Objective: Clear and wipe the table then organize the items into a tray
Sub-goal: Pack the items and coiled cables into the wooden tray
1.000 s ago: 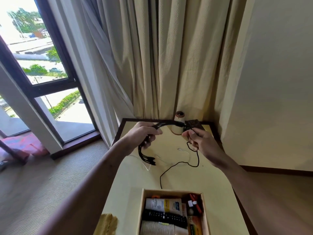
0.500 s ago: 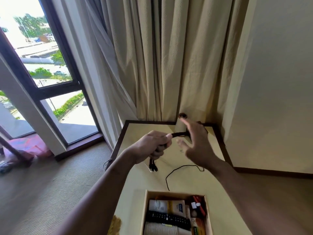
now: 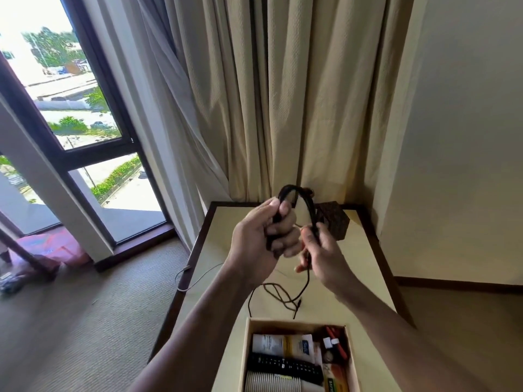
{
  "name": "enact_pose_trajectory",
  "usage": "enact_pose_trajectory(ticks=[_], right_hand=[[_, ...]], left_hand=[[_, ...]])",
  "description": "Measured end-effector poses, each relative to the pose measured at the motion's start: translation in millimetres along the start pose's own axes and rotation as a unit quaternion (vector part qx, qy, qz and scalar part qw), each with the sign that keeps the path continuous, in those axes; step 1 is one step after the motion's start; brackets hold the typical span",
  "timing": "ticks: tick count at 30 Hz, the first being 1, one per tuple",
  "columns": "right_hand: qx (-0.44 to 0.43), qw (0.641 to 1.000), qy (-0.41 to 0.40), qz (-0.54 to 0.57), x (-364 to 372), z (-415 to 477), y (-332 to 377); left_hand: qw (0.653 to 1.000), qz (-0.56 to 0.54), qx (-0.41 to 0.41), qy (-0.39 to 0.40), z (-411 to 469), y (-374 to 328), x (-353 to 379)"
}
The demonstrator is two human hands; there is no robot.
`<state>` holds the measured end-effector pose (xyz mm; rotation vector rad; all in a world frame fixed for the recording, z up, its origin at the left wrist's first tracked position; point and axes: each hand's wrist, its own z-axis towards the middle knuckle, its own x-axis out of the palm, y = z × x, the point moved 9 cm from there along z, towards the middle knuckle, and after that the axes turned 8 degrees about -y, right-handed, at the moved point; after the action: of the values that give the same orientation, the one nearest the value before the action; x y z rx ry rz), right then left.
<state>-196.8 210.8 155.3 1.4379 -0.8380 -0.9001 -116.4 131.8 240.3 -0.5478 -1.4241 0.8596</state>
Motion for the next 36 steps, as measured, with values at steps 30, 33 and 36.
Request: enact_pose_trajectory(ticks=[30,33,36], right_hand=[[-0.277,0.921,-0.085,-0.259,-42.0,-8.8,76.6],[-0.066,0.990,-0.071,-0.105,-32.6,1.7,28.0],[-0.008,0.998,-0.050,-0.025,-19.9,2.9,9.2]], left_hand=[[0.975,0.170,-0.141,-0.020,-11.9,18.2,-45.2],[0.981,0.119,-0.135,-0.068,-10.5,18.0,-46.0],[0.979,0.141,-0.118,-0.092,-9.0,15.1,-48.4]])
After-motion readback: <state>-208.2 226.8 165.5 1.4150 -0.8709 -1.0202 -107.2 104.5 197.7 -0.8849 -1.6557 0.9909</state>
